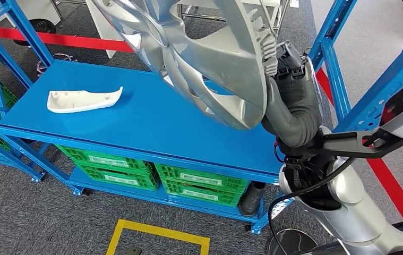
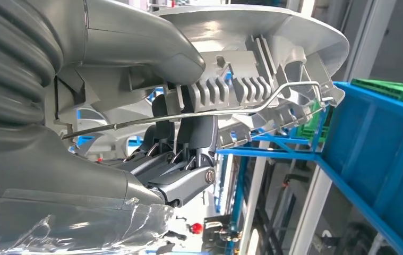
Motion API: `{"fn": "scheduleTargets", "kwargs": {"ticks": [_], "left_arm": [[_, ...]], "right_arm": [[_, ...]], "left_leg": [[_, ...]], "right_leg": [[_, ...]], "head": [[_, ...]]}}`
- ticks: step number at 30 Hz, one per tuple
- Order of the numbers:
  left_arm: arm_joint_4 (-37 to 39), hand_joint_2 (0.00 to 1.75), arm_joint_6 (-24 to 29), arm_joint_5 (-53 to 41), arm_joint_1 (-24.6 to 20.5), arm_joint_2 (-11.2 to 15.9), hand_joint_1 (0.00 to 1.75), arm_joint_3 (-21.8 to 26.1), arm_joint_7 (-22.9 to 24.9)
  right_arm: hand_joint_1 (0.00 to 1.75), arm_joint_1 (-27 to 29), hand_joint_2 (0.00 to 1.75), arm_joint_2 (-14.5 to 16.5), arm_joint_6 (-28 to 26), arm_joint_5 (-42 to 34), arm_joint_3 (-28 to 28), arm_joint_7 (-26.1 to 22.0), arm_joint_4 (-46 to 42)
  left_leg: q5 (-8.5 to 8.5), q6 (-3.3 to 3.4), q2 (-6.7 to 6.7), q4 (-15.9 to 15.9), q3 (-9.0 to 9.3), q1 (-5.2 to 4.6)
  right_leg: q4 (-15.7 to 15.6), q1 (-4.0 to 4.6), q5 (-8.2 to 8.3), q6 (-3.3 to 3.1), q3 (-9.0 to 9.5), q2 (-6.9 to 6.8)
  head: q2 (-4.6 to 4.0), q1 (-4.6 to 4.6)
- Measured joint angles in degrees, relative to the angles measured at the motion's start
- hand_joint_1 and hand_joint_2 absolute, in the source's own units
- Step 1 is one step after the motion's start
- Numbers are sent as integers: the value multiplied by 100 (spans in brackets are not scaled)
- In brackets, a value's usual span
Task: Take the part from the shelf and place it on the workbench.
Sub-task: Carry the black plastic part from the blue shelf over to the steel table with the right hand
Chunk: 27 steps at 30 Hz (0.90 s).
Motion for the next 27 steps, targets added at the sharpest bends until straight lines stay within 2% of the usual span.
{"fn": "scheduleTargets", "kwargs": {"ticks": [2, 3, 5, 6, 7, 8, 9, 10, 11, 12, 14, 16, 17, 20, 21, 24, 27], "left_arm": [[10, 175, -5, -12, -8, -19, 0, 0, 14], [15, 175, -13, -16, -11, -28, 0, 0, 25], [23, 175, -33, -25, -10, -38, 0, -1, 50], [26, 175, -38, -29, -5, -42, 0, -1, 61], [27, 175, -40, -31, -1, -45, 0, -2, 69], [29, 175, -38, -32, 2, -47, 0, -3, 75], [31, 175, -32, -32, 3, -47, 0, -4, 79], [39, 175, -19, -29, 2, -40, 0, -4, 79], [47, 175, -3, -25, -3, -38, 0, -4, 78], [56, 175, 17, -20, -9, -35, 0, -4, 74], [68, 175, 52, -4, -19, -34, 0, -4, 61], [74, 175, 83, 21, -24, -28, 0, -2, 45], [75, 175, 103, 37, -26, -21, 0, 1, 37], [81, 175, 145, 87, -26, 1, 0, 9, 5], [82, 175, 152, 98, -24, 4, 0, 9, -3], [84, 175, 207, 125, -17, 5, 0, 11, -24], [84, 175, 270, 164, -15, 5, 0, 16, -77]], "right_arm": [[175, -13, 175, -33, -42, 0, 8, 19, -9], [175, -12, 175, -54, -64, 0, 13, 27, -14], [175, 14, 175, -96, -104, 0, 32, 42, -17], [175, 40, 175, -114, -122, 0, 44, 50, -18], [175, 62, 175, -134, -137, 0, 55, 59, -18], [175, 76, 175, -150, -151, 0, 63, 69, -17], [175, 84, 175, -167, -161, 0, 68, 78, -17], [175, 87, 175, -182, -166, 0, 72, 83, -15], [175, 89, 175, -194, -169, 0, 78, 86, -12], [175, 91, 175, -205, -167, 0, 84, 86, -9], [175, 96, 175, -220, -162, 0, 92, 85, -5], [175, 97, 175, -229, -159, 0, 92, 87, -4], [175, 97, 175, -232, -159, 0, 91, 89, -4], [175, 101, 175, -246, -152, 0, 90, 88, -5], [175, 104, 175, -254, -150, -1, 89, 87, -5], [175, 126, 175, -290, -151, -9, 76, 82, -7], [175, 168, 175, -323, -149, -36, 51, 64, -7]], "left_leg": [[69, 20, 14, -118, 46, 48], [92, 22, 20, -154, 63, 73], [97, 24, 22, -161, 63, 91], [91, 14, 21, -154, 63, 104], [79, -5, 19, -141, 62, 120], [61, -36, 16, -115, 62, 145], [31, -80, 11, -73, 60, 174], [-5, -134, 6, -24, 50, 196], [-40, -188, 1, 36, 31, 206], [-64, -238, -3, 80, 11, 206], [-69, -308, -7, 110, -14, 197], [-102, -362, 2, 125, -26, 209], [-131, -341, 6, 141, -24, 207], [-99, -102, 10, 112, 8, 183], [-72, -66, 10, 90, 16, 182], [-60, -127, 10, 68, 25, 189], [-66, -334, 10, 31, 40, 209]], "right_leg": [[160, 8, -136, 34, -68, -3], [418, 0, -294, 55, -182, -6], [1139, -39, -622, 112, -519, -9], [1407, -67, -687, 145, -650, -11], [1479, -96, -641, 180, -696, -13], [1336, -124, -496, 214, -638, -16], [1007, -155, -282, 251, -489, -20], [665, -169, -140, 283, -325, -15], [384, -177, -40, 269, -196, -1], [224, -174, -9, 232, -129, 14], [213, -152, -41, 97, -147, 39], [229, -153, -42, -1, -169, 27], [227, -154, -44, -31, -170, 24], [229, -114, -54, -66, -163, 23], [230, -102, -54, -74, -162, 22], [230, -91, -57, -88, -162, 18], [234, -83, -64, -93, -164, 14]], "head": [[0, 13], [0, 21], [0, 33], [0, 34], [0, 34], [0, 34], [0, 35], [0, 42], [1, 56], [1, 59], [1, 60], [0, 46], [0, 39], [1, 2], [1, -5], [0, -4], [0, -3]]}}
